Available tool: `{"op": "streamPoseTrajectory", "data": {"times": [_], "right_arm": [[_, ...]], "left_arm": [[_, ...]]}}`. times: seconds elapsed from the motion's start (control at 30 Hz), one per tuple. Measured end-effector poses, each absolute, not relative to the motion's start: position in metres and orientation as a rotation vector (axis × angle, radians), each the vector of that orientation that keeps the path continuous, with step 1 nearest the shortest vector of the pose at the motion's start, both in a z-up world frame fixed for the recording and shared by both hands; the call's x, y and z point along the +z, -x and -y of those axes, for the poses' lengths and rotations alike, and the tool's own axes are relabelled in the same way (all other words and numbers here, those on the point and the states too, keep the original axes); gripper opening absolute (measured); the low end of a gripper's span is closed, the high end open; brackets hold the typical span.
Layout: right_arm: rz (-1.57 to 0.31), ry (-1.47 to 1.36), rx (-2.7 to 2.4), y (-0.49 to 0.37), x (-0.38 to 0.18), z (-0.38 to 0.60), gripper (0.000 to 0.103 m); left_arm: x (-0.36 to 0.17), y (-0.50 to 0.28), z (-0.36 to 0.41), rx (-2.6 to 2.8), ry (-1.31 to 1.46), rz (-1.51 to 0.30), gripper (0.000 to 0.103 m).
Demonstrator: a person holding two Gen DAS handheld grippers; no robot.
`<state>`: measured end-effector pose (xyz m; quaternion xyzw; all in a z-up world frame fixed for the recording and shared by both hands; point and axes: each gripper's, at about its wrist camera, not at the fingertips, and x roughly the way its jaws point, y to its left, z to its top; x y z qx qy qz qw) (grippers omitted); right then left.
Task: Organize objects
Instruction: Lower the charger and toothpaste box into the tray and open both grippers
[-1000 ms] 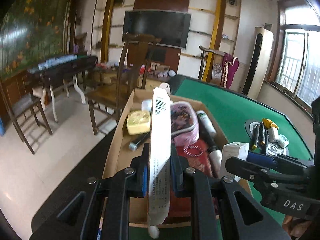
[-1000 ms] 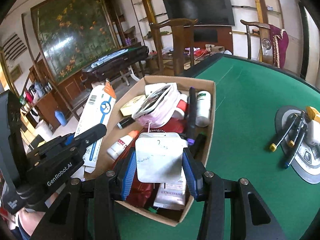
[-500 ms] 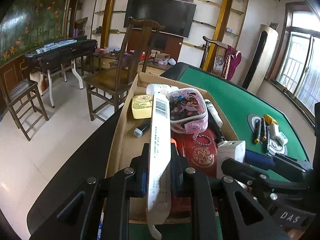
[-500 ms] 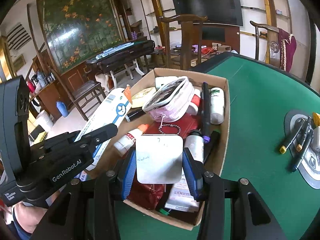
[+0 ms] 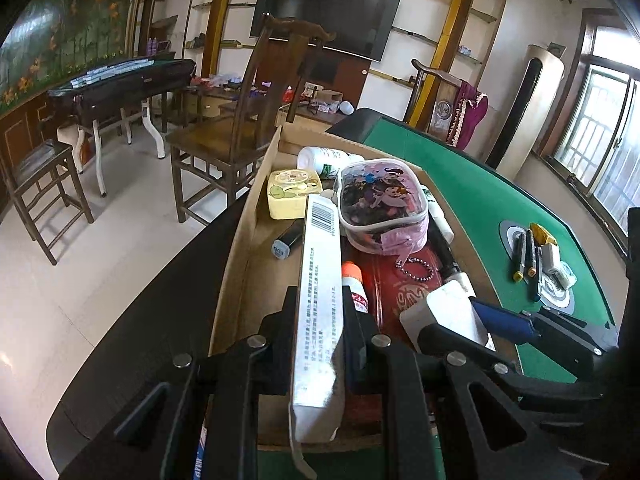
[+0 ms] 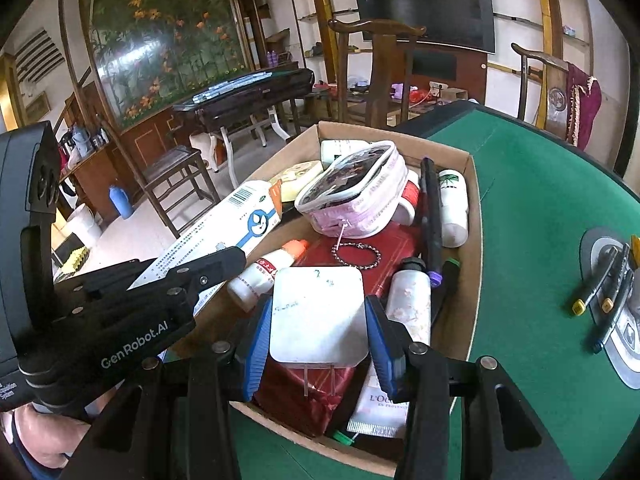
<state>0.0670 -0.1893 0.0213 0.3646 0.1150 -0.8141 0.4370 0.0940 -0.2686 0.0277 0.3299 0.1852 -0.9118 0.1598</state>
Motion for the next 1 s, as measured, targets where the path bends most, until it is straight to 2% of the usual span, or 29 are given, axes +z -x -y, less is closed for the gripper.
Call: {"op": "streamPoseTrajectory", "data": {"times": [0.13,0.37,0.6,0.8,0.87,1.0], "right_arm": [[-0.296,-0.905,-2.027,-0.066,0.021,0.193,0.05],[-0.296,-0.908,-2.032,-0.064,0.02,0.195,0.051],[-0.292,-0.912,-2.035,-0.06,0.02,0.196,0.051],[-0.237,-0.923,-2.033,-0.056,0.026,0.194,0.051],[-0.211,-0.91,-2.034,-0.053,0.03,0.191,0.051],[-0.164,-0.889,-2.042,-0.051,0.038,0.184,0.051]], "left_arm": [[0.026,-0.094,0.271,-2.602,-0.948,-0.545,0.018],[0.022,-0.096,0.275,-2.586,-0.954,-0.58,0.028],[0.02,-0.097,0.277,-2.584,-0.957,-0.58,0.031],[0.021,-0.099,0.278,-2.594,-0.941,-0.587,0.035],[0.023,-0.101,0.278,-2.597,-0.928,-0.585,0.041],[0.027,-0.104,0.277,-2.603,-0.905,-0.578,0.043]]}}
